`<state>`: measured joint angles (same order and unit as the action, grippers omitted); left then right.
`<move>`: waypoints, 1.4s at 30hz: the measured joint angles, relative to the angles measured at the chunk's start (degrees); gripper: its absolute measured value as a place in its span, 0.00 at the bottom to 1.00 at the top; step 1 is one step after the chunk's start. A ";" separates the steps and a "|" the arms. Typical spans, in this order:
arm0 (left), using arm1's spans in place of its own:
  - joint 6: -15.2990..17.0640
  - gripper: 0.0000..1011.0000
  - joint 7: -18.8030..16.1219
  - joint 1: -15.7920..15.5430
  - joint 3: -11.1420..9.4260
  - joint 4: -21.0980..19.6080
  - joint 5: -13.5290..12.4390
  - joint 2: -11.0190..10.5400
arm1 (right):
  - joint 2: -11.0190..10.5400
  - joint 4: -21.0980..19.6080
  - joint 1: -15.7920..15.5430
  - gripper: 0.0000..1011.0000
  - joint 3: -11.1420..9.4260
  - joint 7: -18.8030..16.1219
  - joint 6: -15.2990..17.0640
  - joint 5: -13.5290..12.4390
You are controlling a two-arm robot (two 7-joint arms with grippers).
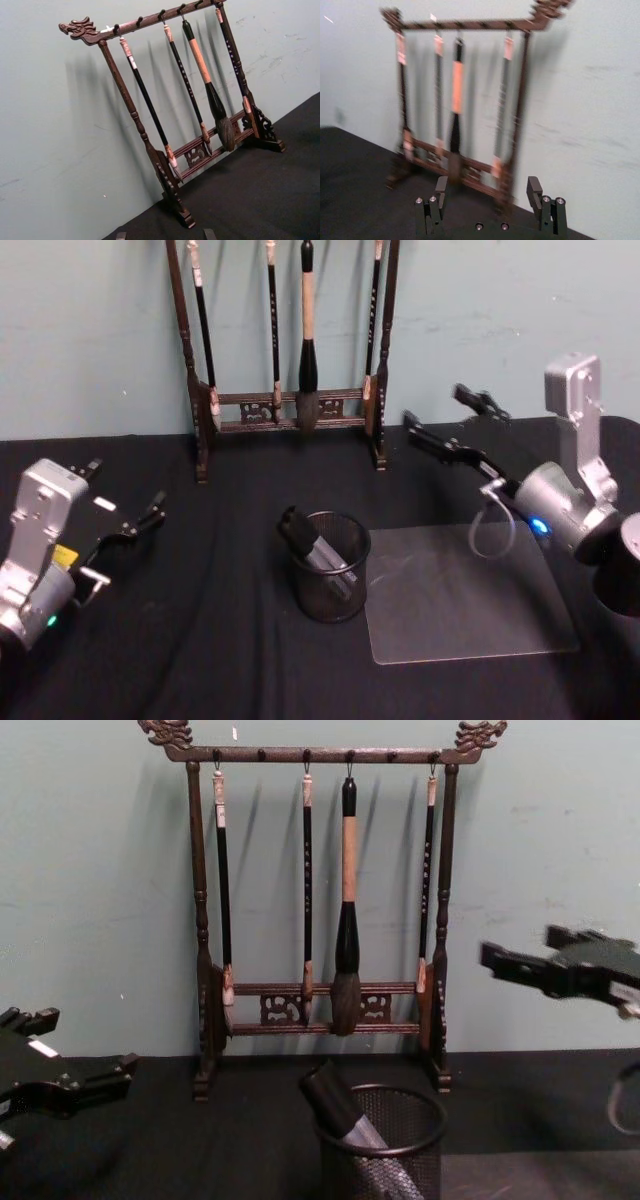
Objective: Pick up the water-based marker from the table and place it into the pen holder.
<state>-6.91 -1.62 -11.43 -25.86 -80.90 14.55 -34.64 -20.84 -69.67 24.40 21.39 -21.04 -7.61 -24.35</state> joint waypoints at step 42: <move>0.00 0.99 0.00 0.00 0.00 0.00 0.00 0.00 | -3.03 0.90 -5.64 0.99 0.87 9.02 -1.57 15.63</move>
<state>-6.91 -1.62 -11.43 -25.86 -80.90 14.55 -34.65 -23.87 -68.77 18.77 22.26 -12.03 -9.18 -8.72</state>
